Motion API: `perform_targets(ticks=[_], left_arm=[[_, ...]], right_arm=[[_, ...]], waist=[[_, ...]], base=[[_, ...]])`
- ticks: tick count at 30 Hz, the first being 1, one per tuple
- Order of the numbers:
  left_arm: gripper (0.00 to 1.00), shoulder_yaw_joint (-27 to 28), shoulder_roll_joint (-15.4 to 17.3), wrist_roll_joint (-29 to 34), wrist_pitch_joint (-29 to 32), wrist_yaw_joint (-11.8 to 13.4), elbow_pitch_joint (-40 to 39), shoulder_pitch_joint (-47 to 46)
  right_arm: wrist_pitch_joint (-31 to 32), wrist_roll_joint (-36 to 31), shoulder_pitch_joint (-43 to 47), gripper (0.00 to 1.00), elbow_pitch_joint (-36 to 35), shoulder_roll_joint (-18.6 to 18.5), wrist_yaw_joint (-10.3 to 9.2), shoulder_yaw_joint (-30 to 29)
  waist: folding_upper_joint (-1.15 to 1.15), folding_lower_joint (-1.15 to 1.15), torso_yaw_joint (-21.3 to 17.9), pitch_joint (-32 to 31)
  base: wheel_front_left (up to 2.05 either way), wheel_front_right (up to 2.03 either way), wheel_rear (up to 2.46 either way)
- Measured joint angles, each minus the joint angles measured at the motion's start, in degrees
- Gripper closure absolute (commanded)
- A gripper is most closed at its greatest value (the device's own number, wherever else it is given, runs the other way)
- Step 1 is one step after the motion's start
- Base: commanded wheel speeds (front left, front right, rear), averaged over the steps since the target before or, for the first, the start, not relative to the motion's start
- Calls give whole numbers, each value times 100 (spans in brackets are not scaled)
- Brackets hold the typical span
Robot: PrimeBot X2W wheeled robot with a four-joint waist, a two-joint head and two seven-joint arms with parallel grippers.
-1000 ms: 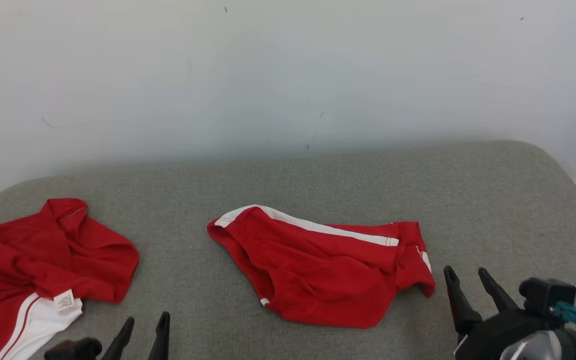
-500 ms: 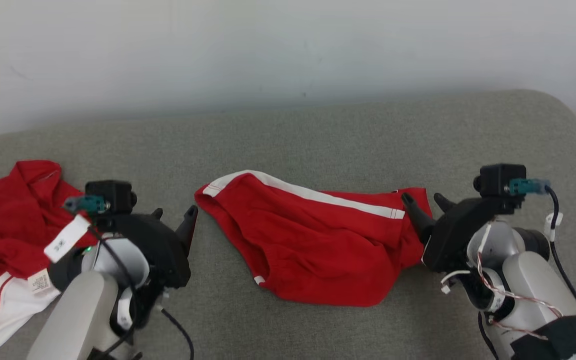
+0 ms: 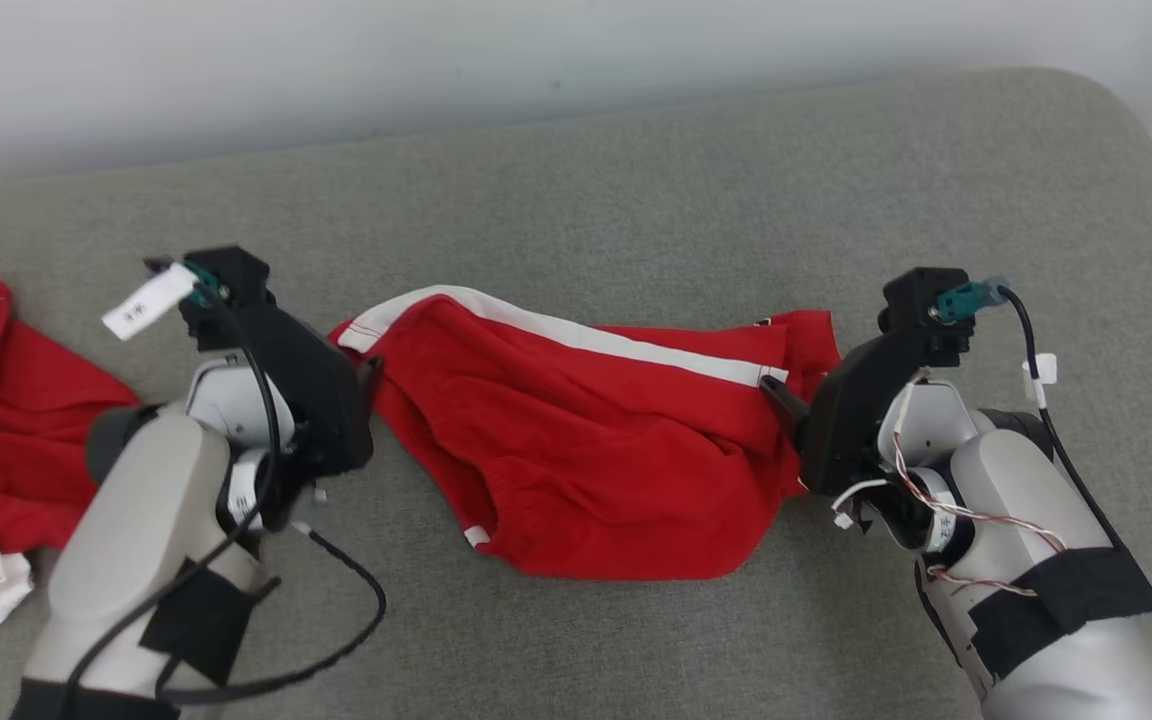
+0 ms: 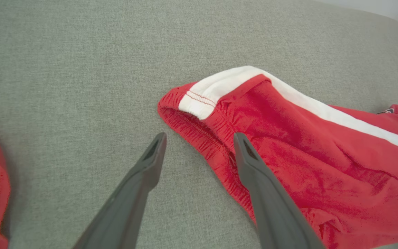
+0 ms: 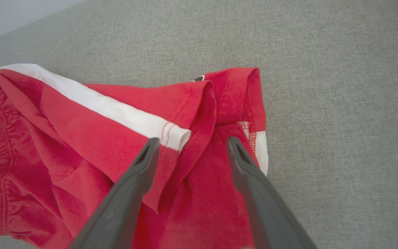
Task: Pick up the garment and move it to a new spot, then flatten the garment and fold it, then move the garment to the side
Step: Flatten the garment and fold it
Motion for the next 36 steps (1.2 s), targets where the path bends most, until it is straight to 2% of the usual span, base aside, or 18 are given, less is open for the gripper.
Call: perform_targets(ticks=[7, 14, 21, 23, 25, 27, 28, 29, 30, 32, 33, 35, 36], left_arm=[[0, 30, 2, 4, 112, -8, 397, -536], [0, 43, -76, 13, 62, -9, 834, -690], [0, 65, -187, 34, -96, -9, 1131, -895], [0, 64, -187, 34, -135, -9, 1224, -895], [0, 63, -196, 34, -141, -9, 1311, -895], [0, 60, -213, 34, -190, -12, 1363, -900], [0, 58, -223, 34, -190, -13, 1397, -906], [0, 58, -238, 34, -197, -31, 1438, -912], [0, 56, -281, 33, -241, -64, 1501, -917], [0, 58, -305, 32, -250, -98, 1558, -921], [0, 64, -303, 26, -296, -115, 1614, -923], [2, 76, -291, 24, -328, -116, 1703, -924], [9, 79, -291, 18, -348, -136, 1718, -925]], right_arm=[[138, -36, -202, 0, 142, 75, -1, 87], [140, -36, -471, 0, 227, 114, -4, 105], [141, -34, -538, 15, 238, 124, -5, 231], [143, -31, -538, 24, 238, 138, -5, 282], [148, -29, -538, 27, 240, 138, -5, 324], [183, -19, -537, 46, 241, 138, -5, 372], [185, 9, -537, 46, 241, 142, -5, 396], [186, 35, -534, 55, 241, 143, -5, 410], [187, 62, -530, 70, 244, 143, -5, 432], [185, 62, -530, 84, 254, 143, -5, 445], [185, 62, -531, 100, 287, 143, -5, 467], [179, 62, -530, 100, 343, 147, -5, 493], [176, 60, -530, 100, 344, 147, -5, 497]], waist=[[0, -1, -151, 230], [0, -1, -233, 392], [0, -1, -212, 464], [0, -1, -203, 466], [0, -2, -193, 466], [0, -2, -180, 465], [0, -1, -172, 465], [0, -1, -165, 464], [0, -2, -152, 459], [0, -1, -145, 447], [0, -2, -148, 437], [0, -2, -162, 408], [-1, -2, -171, 393]], base=[[0, 0, 0], [0, 0, 0], [0, 0, 0], [0, 0, 0], [0, 0, 0], [0, 0, 0], [0, 0, 0], [0, 0, 0], [0, 0, 0], [0, 0, 0], [0, 0, 0], [0, 0, 0], [0, 0, 0]])
